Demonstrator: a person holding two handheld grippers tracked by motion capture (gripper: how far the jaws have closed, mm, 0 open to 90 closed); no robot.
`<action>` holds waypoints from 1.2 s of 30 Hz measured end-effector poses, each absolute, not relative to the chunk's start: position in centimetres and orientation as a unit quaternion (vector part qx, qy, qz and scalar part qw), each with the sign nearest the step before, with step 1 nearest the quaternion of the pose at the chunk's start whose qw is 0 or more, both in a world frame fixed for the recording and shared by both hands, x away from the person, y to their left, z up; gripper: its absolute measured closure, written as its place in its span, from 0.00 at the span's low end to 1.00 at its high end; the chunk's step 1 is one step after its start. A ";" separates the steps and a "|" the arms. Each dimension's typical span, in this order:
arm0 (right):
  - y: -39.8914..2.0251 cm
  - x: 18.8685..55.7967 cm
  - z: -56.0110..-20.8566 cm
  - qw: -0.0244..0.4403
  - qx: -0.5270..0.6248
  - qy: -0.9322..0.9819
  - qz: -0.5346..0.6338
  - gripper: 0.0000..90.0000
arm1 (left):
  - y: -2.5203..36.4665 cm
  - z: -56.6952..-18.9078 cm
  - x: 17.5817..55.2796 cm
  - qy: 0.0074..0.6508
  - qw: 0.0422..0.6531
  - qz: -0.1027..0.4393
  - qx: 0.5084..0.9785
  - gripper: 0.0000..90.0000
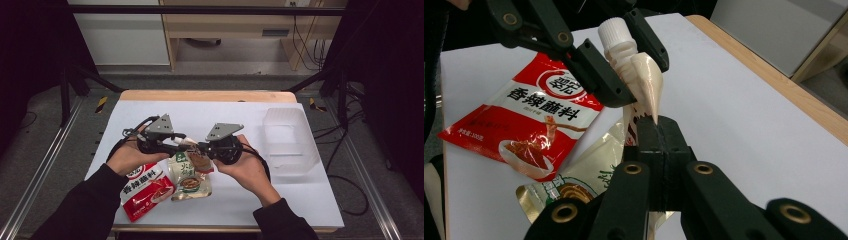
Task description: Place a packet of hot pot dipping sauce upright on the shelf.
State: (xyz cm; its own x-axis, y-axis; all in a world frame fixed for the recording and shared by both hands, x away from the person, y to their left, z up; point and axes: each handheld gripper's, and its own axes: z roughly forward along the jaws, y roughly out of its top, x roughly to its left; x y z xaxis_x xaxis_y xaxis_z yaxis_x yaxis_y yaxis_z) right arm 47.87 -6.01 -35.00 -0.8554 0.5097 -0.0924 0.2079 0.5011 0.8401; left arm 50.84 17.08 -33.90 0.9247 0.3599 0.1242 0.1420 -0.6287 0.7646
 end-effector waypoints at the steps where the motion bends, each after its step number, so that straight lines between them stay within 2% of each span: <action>1: -6.0 47.9 -35.0 0.165 0.212 0.850 0.454 1.00 | 17.1 -33.9 50.9 0.142 0.406 0.133 0.893 0.70; 9: -6.1 48.0 -35.0 0.164 0.211 0.851 0.453 1.00 | 17.0 -33.5 50.7 0.139 0.403 0.123 0.896 0.78; 26: -6.5 48.0 -34.2 0.160 0.200 0.861 0.440 0.99 | 15.8 -31.1 50.4 0.100 0.367 0.121 0.917 0.81; 32: -6.3 48.1 -34.3 0.156 0.196 0.865 0.435 0.96 | 15.9 -31.0 50.2 0.096 0.358 0.116 0.922 0.81; 36: -6.3 48.2 -34.1 0.157 0.194 0.866 0.433 0.89 | 16.2 -30.8 50.3 0.094 0.352 0.118 0.924 0.81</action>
State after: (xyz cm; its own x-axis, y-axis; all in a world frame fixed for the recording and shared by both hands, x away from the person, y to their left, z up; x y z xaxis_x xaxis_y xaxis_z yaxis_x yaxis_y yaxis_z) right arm 48.16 -6.33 -34.08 -0.8752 0.4725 -0.1034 0.2004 0.5488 0.8116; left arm 50.26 16.18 -30.84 0.9547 0.2563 0.1514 0.0905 -0.7344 0.6727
